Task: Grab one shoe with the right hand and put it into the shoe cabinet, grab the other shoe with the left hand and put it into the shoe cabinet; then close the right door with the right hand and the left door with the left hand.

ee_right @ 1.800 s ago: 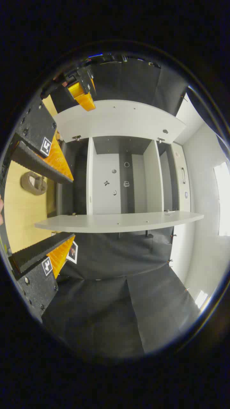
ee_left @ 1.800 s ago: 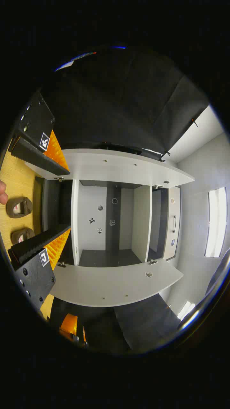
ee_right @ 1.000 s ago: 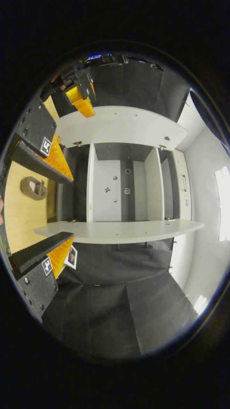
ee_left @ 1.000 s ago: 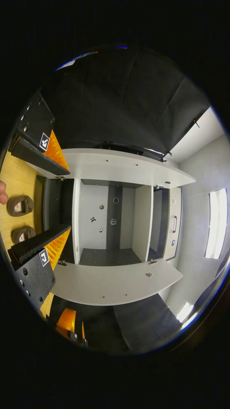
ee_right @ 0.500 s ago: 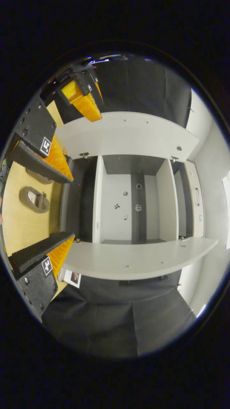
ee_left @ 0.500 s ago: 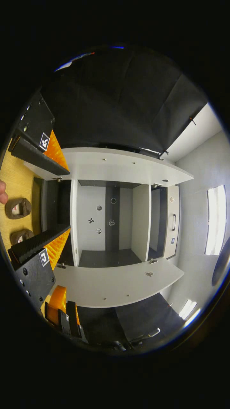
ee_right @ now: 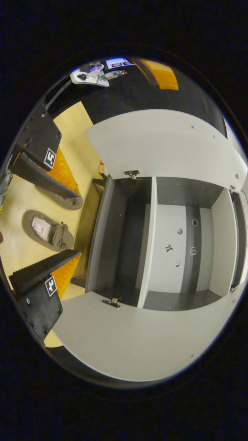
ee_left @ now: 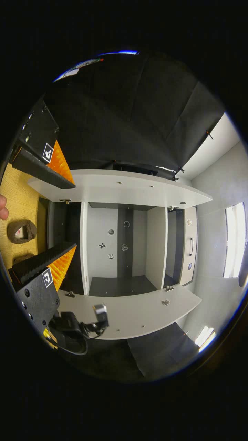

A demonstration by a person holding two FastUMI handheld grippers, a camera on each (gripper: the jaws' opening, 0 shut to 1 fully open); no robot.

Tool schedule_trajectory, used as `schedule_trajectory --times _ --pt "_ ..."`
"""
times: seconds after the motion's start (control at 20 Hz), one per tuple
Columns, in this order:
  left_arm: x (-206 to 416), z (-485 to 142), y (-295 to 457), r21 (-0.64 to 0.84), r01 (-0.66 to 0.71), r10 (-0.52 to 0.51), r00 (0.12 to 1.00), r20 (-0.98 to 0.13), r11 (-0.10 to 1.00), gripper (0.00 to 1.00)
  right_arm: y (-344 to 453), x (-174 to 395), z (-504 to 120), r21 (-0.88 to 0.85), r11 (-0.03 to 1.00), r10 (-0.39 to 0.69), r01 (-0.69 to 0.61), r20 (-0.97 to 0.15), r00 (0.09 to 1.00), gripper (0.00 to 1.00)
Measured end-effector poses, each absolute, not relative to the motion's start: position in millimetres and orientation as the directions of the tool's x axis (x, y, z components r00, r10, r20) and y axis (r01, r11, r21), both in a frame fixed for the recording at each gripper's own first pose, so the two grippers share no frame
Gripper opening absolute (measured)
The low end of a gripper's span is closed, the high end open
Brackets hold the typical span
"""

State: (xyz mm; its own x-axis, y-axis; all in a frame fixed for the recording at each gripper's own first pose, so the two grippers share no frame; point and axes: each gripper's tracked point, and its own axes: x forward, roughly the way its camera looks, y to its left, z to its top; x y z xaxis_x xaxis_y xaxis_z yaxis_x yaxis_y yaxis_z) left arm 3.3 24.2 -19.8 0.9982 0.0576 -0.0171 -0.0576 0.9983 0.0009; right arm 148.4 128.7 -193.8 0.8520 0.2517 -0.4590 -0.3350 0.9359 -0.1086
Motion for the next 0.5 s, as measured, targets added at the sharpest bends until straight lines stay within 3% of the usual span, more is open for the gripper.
schedule_trajectory --times 0.1,0.5 --pt "3 -20 25 -0.014 -0.064 0.064 0.998 -0.020 0.998 0.95 135 157 -231 -0.115 0.926 0.248 -0.358 -0.531 0.811 0.84" --pt "8 -21 27 -0.011 -0.061 0.060 0.998 -0.021 0.998 0.95 129 180 -338 -0.125 0.935 0.151 -0.331 -0.705 0.693 0.73"
